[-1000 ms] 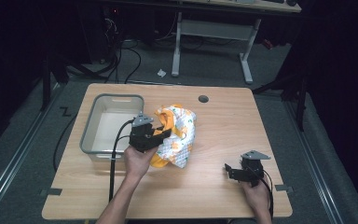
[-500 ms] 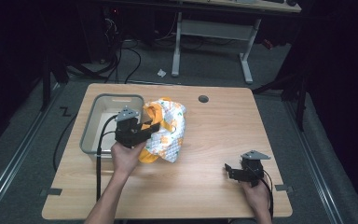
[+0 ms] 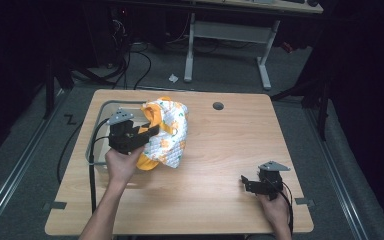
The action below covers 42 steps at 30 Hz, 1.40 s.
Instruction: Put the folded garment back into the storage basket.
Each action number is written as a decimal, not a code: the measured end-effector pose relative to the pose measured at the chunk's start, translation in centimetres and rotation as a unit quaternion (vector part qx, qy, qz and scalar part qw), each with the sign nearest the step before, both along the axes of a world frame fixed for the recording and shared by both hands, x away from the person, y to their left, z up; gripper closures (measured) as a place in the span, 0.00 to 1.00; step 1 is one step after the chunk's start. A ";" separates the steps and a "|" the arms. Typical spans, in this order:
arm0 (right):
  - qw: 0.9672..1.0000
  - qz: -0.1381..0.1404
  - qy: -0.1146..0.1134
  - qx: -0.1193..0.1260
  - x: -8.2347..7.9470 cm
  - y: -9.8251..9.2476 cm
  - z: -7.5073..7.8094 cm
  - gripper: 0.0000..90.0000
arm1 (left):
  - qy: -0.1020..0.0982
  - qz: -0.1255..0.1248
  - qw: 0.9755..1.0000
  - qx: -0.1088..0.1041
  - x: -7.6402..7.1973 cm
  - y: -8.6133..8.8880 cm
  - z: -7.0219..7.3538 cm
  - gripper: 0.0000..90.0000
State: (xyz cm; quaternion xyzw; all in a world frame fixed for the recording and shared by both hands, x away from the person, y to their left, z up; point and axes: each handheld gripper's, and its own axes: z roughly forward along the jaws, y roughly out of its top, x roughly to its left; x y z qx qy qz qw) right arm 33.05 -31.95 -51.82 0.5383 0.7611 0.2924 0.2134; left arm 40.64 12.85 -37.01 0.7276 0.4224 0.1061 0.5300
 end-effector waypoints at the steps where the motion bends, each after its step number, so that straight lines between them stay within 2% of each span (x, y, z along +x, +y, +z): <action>1: 1.000 0.000 0.000 0.000 0.0 0.0 0.0 0.18 | 0.000 0.000 1.000 0.000 0.0 0.0 0.0 0.80; 23: 1.000 0.000 0.000 0.000 0.0 0.0 0.0 0.18 | 0.005 0.040 0.999 0.016 0.4 3.6 0.4 0.80; 30: 1.000 0.000 0.000 0.000 0.0 0.0 0.0 0.18 | 0.013 0.057 0.998 0.015 0.4 5.2 0.4 0.80; 36: 1.000 0.000 0.000 0.000 0.0 0.0 0.0 0.18 | 0.017 0.076 0.996 0.037 0.7 6.0 0.1 0.80; 42: 1.000 0.000 0.000 0.000 0.0 0.0 0.0 0.18 | 0.021 0.081 0.996 0.039 1.0 6.4 -0.1 0.80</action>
